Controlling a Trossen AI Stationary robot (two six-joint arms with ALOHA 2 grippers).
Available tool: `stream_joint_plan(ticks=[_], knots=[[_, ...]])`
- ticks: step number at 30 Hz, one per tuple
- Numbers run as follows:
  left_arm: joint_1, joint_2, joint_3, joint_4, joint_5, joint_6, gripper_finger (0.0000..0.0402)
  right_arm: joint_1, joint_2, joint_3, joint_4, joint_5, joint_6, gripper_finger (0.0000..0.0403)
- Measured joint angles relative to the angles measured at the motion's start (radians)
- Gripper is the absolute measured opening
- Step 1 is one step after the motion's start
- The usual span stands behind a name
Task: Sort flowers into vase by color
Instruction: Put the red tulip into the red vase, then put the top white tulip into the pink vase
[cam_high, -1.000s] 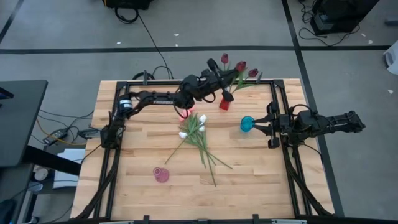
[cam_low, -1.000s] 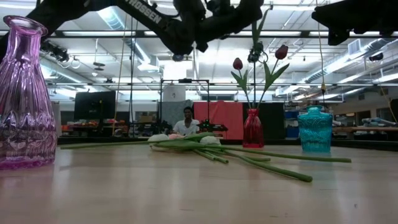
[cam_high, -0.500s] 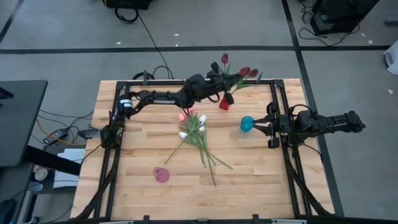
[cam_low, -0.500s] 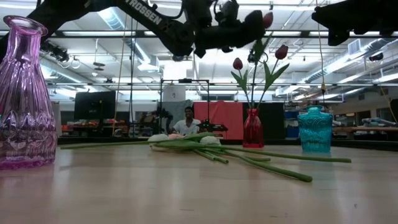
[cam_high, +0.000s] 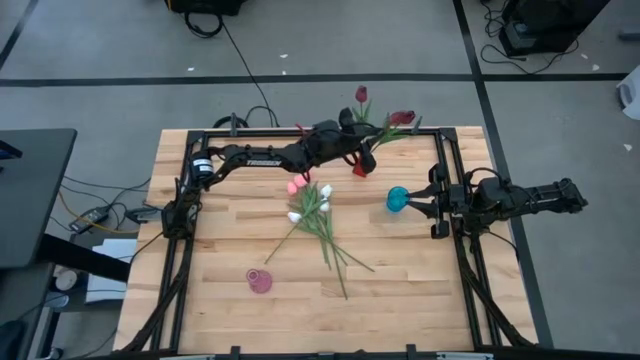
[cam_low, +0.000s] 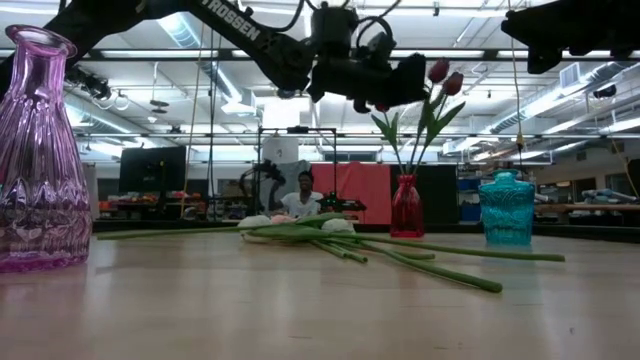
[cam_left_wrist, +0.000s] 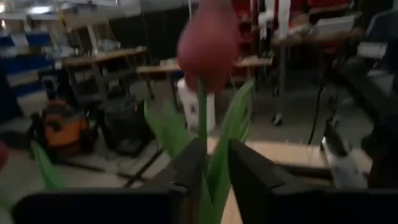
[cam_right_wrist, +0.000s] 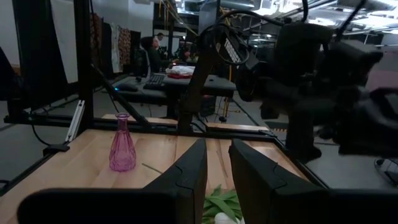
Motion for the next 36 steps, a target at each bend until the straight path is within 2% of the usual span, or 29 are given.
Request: stream_joint_plan(ticks=[3, 7, 11, 17, 21, 24, 27, 36], knots=[[0.0, -0.003, 0.0, -0.069, -0.034, 0.0, 0.0136, 0.0, 0.0, 0.0, -0.002, 0.0, 0.0, 0.0084], [-0.007, -0.043, 0.0, -0.281, -0.065, -0.003, 0.0173, 0.0, 0.0, 0.0, -0.008, 0.0, 0.0, 0.0084], [-0.04, -0.088, 0.001, -0.578, -0.097, -0.08, 0.0177, 0.0, 0.0, 0.0, -0.008, 0.0, 0.0, 0.0084], [-0.109, -0.093, 0.001, -1.04, -0.096, -0.347, 0.0171, 0.0, 0.0, 0.0, -0.007, 0.0, 0.0, 0.0084], [-0.155, -0.087, -0.001, -1.274, -0.104, -0.51, 0.0171, 0.0, 0.0, 0.0, -0.007, -0.001, 0.005, 0.0084], [-0.178, -0.087, 0.0, -1.359, -0.131, -0.621, 0.017, 0.0, 0.0, 0.0, -0.006, -0.001, 0.005, 0.0084], [-0.186, -0.087, 0.0, -1.414, -0.107, -0.681, 0.017, 0.0, 0.0, 0.0, -0.006, -0.001, 0.005, 0.0084], [-0.207, -0.074, -0.007, -1.55, -0.041, -0.719, 0.017, 0.0, 0.0, 0.0, -0.006, -0.001, 0.004, 0.0084]])
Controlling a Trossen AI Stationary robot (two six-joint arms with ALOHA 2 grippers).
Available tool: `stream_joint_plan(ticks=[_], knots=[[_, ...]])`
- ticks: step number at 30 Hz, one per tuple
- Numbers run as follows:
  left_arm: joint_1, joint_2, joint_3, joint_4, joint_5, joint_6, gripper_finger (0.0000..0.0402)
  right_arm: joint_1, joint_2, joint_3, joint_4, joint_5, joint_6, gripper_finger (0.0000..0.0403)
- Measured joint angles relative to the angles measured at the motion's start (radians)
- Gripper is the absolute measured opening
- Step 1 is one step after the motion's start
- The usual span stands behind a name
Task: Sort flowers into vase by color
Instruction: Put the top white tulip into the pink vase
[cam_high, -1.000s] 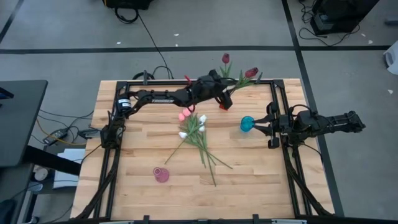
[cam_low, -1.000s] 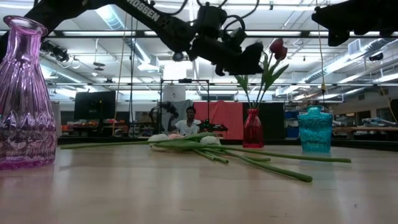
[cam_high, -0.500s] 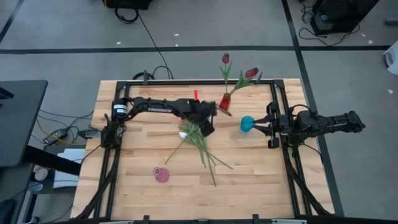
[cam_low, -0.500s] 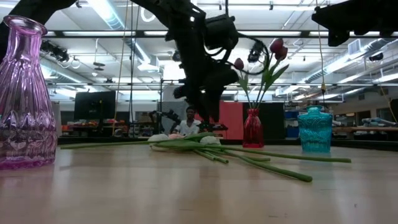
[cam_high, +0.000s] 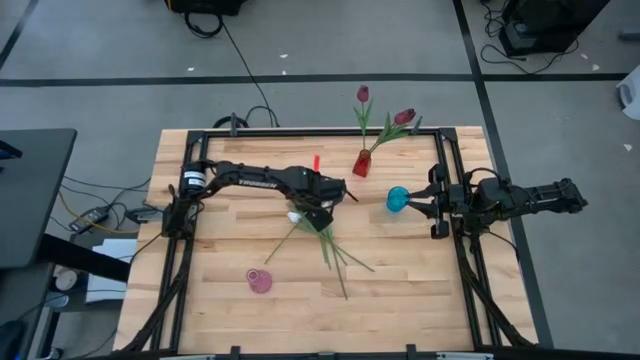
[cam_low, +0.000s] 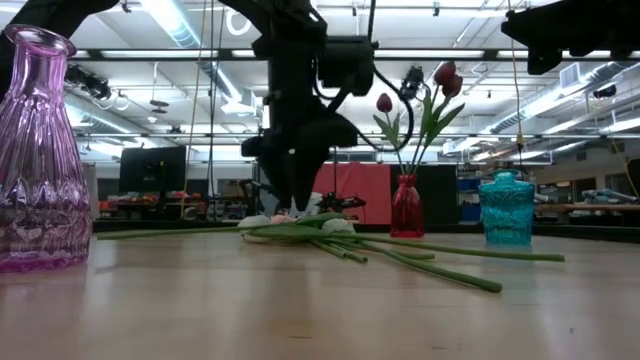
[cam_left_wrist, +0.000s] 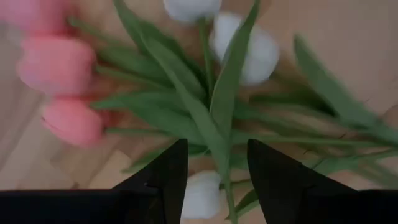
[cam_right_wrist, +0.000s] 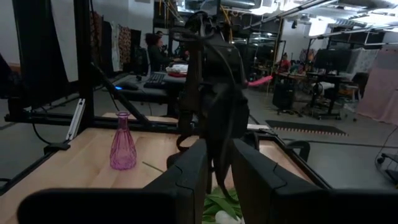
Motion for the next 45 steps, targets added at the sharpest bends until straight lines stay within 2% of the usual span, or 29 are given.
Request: stream_joint_plan(ticks=[7, 13, 16, 21, 23, 31, 36, 41, 45], knots=[[-0.012, 0.048, -0.001, -0.017, 0.033, 0.004, 0.017, 0.0, 0.0, 0.0, 0.003, 0.0, 0.0, 0.0084], [-0.01, 0.058, -0.001, -0.017, -0.023, 0.008, 0.0155, 0.0, 0.0, 0.0, 0.004, 0.0, 0.0, 0.0084], [-0.01, 0.058, -0.001, -0.02, -0.024, 0.009, 0.0123, 0.0, 0.0, 0.0, 0.006, 0.0, 0.0, 0.0084], [-0.011, 0.057, -0.001, -0.02, -0.024, 0.046, 0.0035, 0.0, 0.0, 0.0, 0.005, 0.0, 0.0, 0.0084], [-0.011, 0.05, 0.004, -0.024, -0.025, 0.063, 0.0013, 0.0, 0.0, 0.0, 0.005, 0.0, 0.0, 0.0084], [-0.014, -0.04, 0.08, -0.014, -0.132, 0.134, 0.0013, 0.0, 0.0, 0.0, -0.001, 0.001, 0.0, 0.0084], [-0.058, -0.142, 0.083, 0.118, -0.203, 0.202, 0.0012, 0.0, 0.0, 0.0, -0.001, 0.001, 0.0, 0.0084], [-0.166, -0.23, 0.083, 0.282, -0.195, 0.336, 0.0011, 0.0, 0.0, 0.0, -0.002, 0.0, 0.0, 0.0084], [-0.277, -0.308, 0.083, 0.361, -0.127, 0.47, 0.0011, 0.0, 0.0, 0.0, -0.002, 0.0, 0.005, 0.0084]])
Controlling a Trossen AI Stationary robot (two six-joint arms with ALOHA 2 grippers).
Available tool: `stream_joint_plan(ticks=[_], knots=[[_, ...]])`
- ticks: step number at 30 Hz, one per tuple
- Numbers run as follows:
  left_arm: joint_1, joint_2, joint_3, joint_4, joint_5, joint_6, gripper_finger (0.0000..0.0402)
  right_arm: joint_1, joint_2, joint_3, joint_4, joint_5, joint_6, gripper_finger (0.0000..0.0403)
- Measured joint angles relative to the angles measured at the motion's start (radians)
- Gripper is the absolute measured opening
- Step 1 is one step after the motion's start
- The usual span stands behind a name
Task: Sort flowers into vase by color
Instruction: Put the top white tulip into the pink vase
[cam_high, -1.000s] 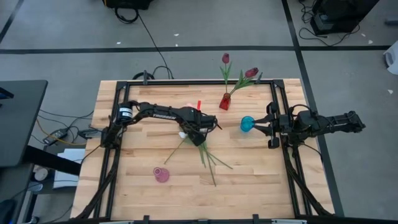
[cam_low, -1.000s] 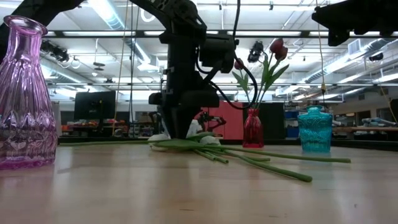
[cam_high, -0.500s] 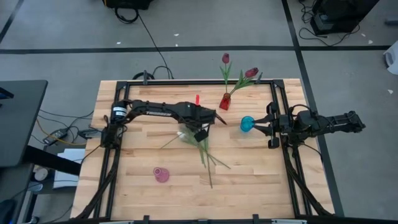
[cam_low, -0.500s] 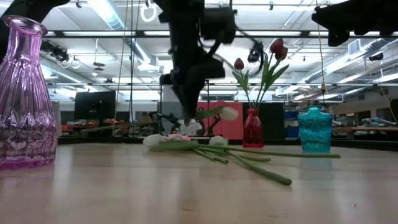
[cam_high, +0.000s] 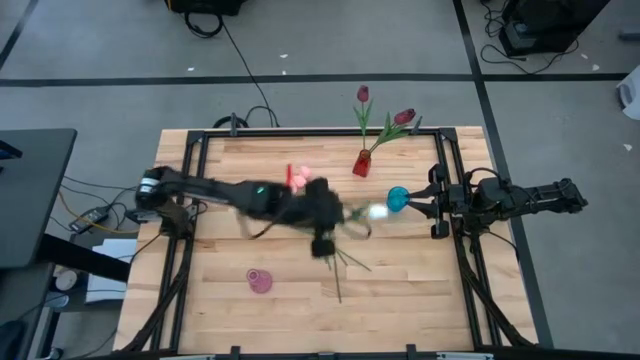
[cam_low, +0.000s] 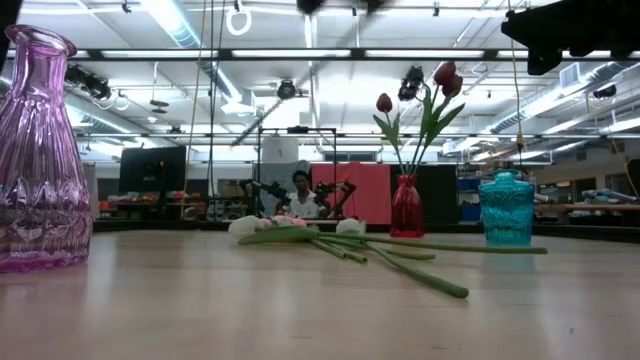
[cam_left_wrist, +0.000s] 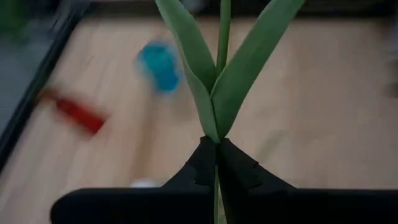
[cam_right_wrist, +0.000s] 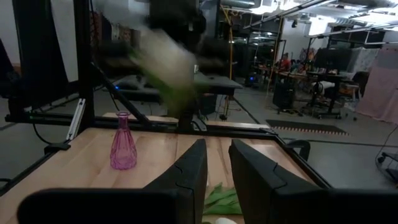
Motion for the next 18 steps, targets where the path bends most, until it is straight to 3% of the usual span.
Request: stream_joint_plan(ticks=[4, 6, 11, 18], knots=[[-0.103, -0.099, 0.0, 0.057, -0.006, 0.011, 0.001, 0.0, 0.0, 0.0, 0.001, 0.0, 0.002, 0.0084], [-0.154, -0.141, 0.0, 0.054, -0.057, 0.004, 0.001, 0.0, 0.0, 0.0, 0.005, 0.0, 0.007, 0.0084], [-0.301, -0.221, -0.05, 0.04, -0.234, -0.037, 0.001, 0.0, 0.0, 0.0, 0.006, 0.0, 0.017, 0.0084], [-0.519, -0.398, -0.282, 0.123, -0.564, -0.211, 0.001, 0.0, 0.0, 0.0, 0.003, -0.003, 0.025, 0.0084]])
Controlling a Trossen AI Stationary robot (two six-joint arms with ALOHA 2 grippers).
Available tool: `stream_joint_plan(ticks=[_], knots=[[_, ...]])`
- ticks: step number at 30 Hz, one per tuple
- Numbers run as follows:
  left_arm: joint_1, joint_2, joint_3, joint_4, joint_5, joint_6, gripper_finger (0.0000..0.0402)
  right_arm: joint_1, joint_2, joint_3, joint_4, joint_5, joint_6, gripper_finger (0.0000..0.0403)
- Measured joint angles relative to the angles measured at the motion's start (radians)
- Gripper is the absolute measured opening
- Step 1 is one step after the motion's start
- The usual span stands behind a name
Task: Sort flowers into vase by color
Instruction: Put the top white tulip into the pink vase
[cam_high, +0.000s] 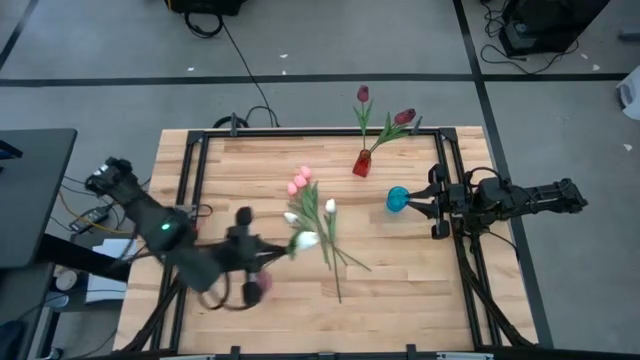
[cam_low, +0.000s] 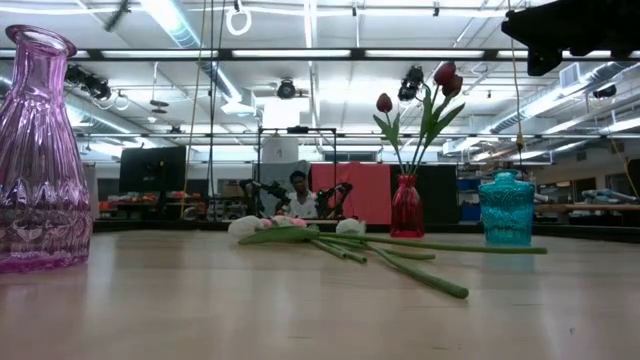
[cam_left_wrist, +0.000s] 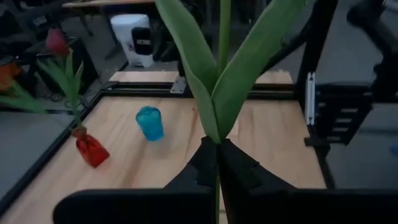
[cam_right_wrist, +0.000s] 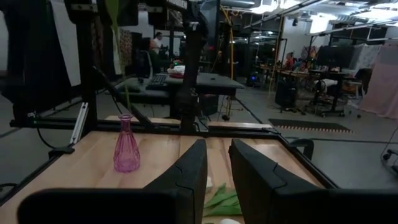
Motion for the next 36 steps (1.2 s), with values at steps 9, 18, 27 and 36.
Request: stream_joint_plan(ticks=[9, 18, 27, 36], knots=[[-0.187, -0.162, -0.245, 0.209, -0.225, -0.025, 0.001, 0.0, 0.0, 0.0, 0.0, 0.0, 0.003, 0.0084], [-0.249, -0.186, -0.297, 0.225, -0.286, -0.045, 0.0009, 0.0, 0.0, 0.0, 0.001, 0.001, 0.003, 0.0084], [-0.291, -0.185, -0.369, 0.223, -0.319, -0.147, 0.0009, 0.0, 0.0, 0.0, 0.002, 0.004, 0.013, 0.0084], [-0.35, -0.184, -0.425, 0.175, -0.309, -0.226, 0.0011, 0.0, 0.0, 0.0, 0.001, 0.004, 0.015, 0.0084]])
